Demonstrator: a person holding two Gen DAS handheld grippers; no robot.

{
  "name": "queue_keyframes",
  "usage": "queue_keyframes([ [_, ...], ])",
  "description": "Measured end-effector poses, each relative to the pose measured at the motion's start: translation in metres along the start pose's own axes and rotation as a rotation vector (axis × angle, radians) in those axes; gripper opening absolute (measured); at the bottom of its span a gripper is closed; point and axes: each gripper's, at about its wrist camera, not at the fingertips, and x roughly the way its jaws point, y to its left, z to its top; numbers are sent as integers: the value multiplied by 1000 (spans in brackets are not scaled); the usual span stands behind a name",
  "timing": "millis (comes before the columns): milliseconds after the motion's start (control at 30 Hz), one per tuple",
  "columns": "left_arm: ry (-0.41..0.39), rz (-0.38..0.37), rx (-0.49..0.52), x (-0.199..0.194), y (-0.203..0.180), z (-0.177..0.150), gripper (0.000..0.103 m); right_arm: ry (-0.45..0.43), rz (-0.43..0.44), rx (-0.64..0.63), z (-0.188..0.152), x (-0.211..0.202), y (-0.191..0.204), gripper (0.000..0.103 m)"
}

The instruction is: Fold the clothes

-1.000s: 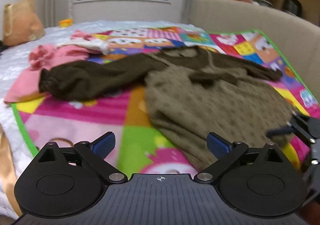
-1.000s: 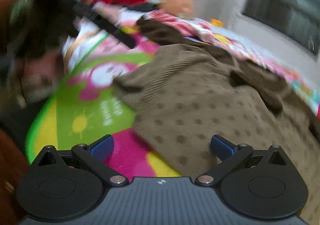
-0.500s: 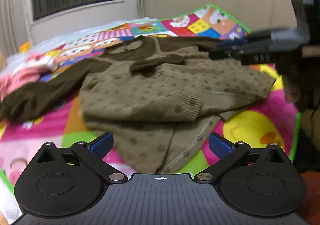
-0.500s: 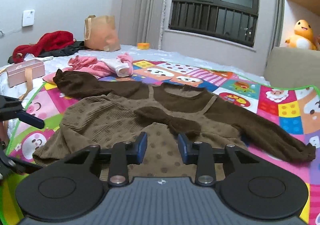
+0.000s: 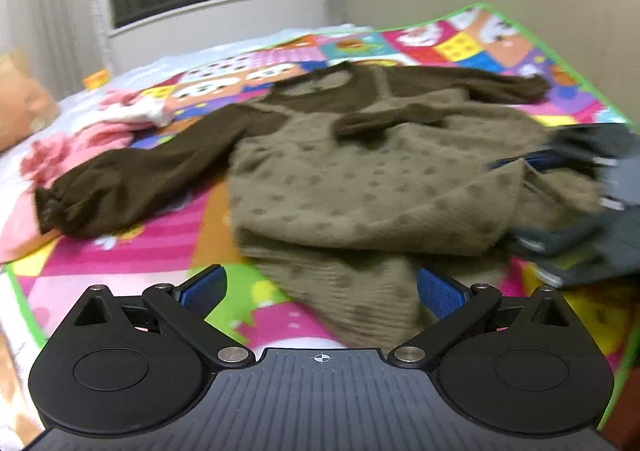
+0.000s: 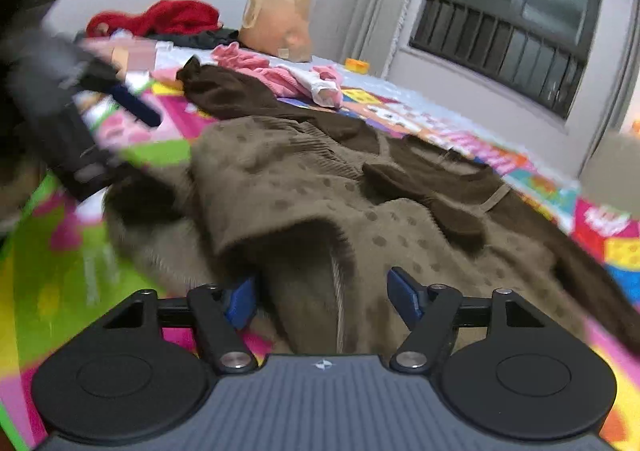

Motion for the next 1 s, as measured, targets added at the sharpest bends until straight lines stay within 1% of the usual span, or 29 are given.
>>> queue_keyframes([
  [33,-2,-26,14,-3,-4,-1,103,-5,34,61,8,2,-7,6],
  [67,-5,-41,35,-6,-10,-2,103,-33,56,120,16,-1,-15,5],
  [133,-12,-39,77,-6,-22,-4,103,-115,70,188,33,-17,-26,4],
  [200,-18,-28,109,-3,-33,-5,103,-165,75,201,46,-33,-33,4],
  [267,-30,13,118,8,-42,-3,103,-181,67,193,51,-42,-35,4],
  [333,-57,89,132,18,-51,0,103,-187,55,185,53,-49,-35,4],
  [500,-107,130,205,32,-79,3,103,-196,20,227,51,-55,-43,4],
  [533,-116,166,242,35,-85,1,103,-199,15,225,50,-58,-42,4],
  [600,-138,284,304,42,-87,-4,103,-202,4,211,48,-62,-41,4],
  [633,-147,331,303,42,-83,-5,103,-196,-15,193,44,-63,-39,4],
  [700,-164,382,232,33,-62,-5,103,-175,-71,146,32,-64,-34,6],
  [733,-171,401,195,27,-51,-5,103,-164,-98,122,26,-64,-31,13],
  [767,-178,419,160,20,-40,-5,103,-150,-141,87,16,-65,-27,35],
  [800,-177,445,135,14,-30,-5,103,-129,-191,46,3,-66,-23,50],
  [833,-176,469,111,8,-19,-6,103,-111,-223,19,-10,-68,-20,69],
  [867,-173,482,88,2,-10,-6,103,-94,-236,7,-22,-70,-19,72],
  [900,-169,493,65,-3,-1,-7,103,-70,-250,9,-33,-73,-20,72],
  [1000,-145,490,16,-13,17,-12,103,1,-307,23,-62,-83,-25,73],
])
